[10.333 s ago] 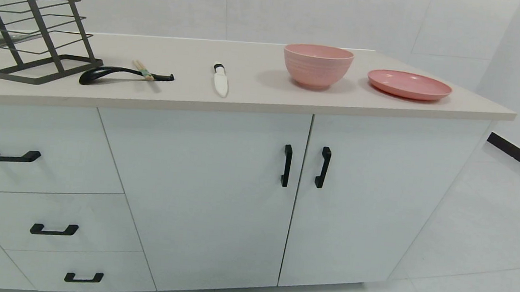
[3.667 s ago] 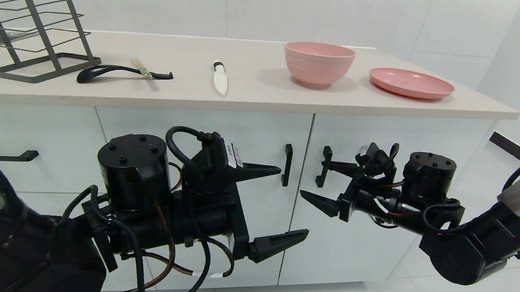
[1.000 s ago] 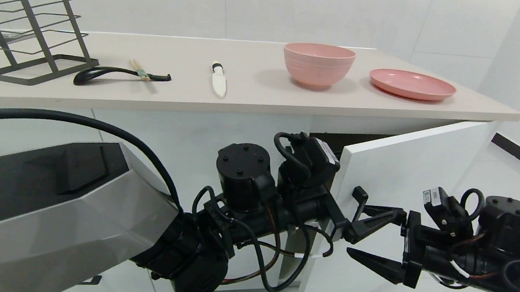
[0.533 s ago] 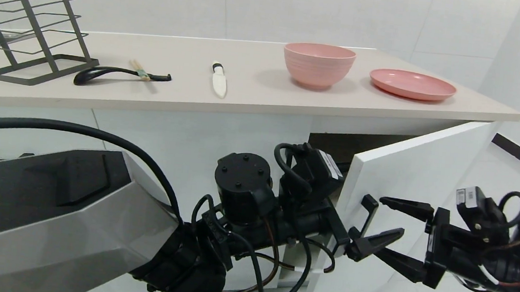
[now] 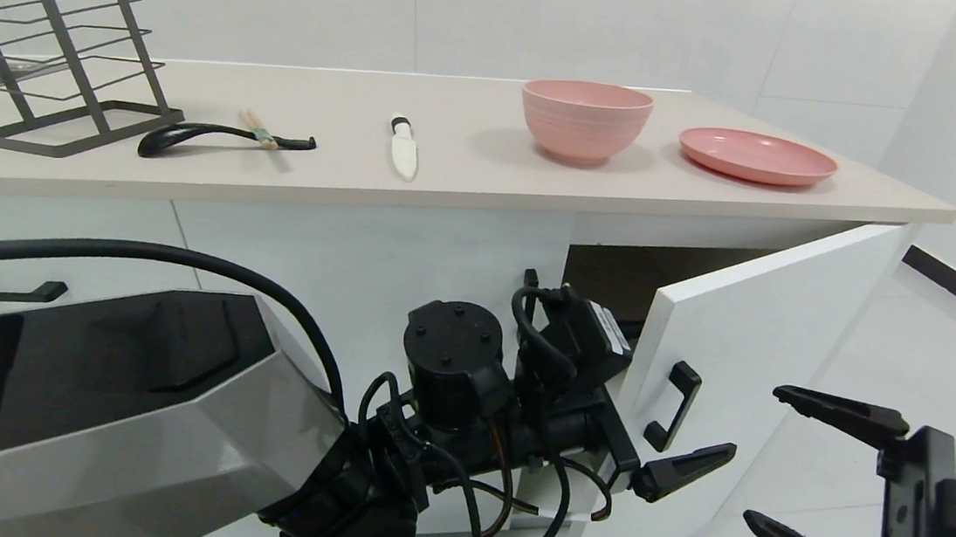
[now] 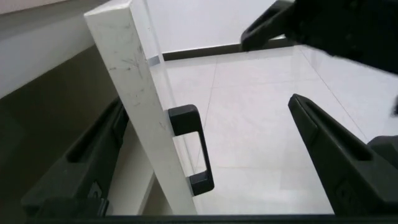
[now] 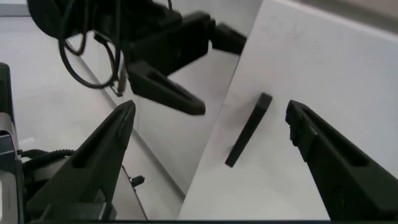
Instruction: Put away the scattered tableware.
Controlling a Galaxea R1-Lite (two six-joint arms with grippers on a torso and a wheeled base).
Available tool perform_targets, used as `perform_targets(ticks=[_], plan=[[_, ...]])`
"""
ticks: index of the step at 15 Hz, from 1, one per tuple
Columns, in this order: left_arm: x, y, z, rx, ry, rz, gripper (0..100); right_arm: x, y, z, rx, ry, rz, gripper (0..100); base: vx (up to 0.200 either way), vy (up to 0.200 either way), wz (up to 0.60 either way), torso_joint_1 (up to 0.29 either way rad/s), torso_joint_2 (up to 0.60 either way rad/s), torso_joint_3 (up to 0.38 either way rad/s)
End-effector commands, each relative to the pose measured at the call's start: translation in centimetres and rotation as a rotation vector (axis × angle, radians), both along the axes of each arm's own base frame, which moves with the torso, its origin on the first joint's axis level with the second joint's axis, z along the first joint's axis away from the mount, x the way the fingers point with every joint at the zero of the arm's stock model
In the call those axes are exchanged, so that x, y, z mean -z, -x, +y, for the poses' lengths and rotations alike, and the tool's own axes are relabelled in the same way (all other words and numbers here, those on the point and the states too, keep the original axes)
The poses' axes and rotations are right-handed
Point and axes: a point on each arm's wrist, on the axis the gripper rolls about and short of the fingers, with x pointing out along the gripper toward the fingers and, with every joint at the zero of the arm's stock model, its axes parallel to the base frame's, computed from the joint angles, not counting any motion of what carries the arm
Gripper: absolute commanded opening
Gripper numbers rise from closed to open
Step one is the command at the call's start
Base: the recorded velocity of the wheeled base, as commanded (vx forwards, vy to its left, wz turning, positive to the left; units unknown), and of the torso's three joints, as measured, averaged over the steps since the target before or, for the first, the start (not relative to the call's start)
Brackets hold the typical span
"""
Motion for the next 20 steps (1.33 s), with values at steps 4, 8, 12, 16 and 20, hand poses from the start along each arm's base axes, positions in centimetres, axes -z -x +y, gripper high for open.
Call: perform_targets(ticks=[4,8,12,16,20], plan=[[1.0,0.2,-0.5,0.009,-0.016,0.011,100,-2.2,2.3,-0.4,-0.002,-0.032,-0.155,100,0.000,0.000,0.00,0.000,0.00,0.000],[2.1,1.4,-1.8,0.049,0.009,-0.007,100,-4.7,2.4,-0.6,0.011,-0.057,-0.281,100,0.000,0.000,0.00,0.000,0.00,0.000],[2.5,2.5,-2.5,0.080,0.002,-0.002,100,-7.2,1.7,-0.5,0.009,-0.078,-0.386,100,0.000,0.000,0.00,0.000,0.00,0.000],[2.7,3.2,-3.3,0.092,0.003,0.000,100,-8.8,2.6,-0.6,0.010,-0.094,-0.476,100,0.000,0.000,0.00,0.000,0.00,0.000],[2.9,4.2,-4.3,0.124,0.008,-0.003,100,-10.7,2.8,-0.7,0.010,-0.108,-0.560,100,0.000,0.000,0.00,0.000,0.00,0.000]])
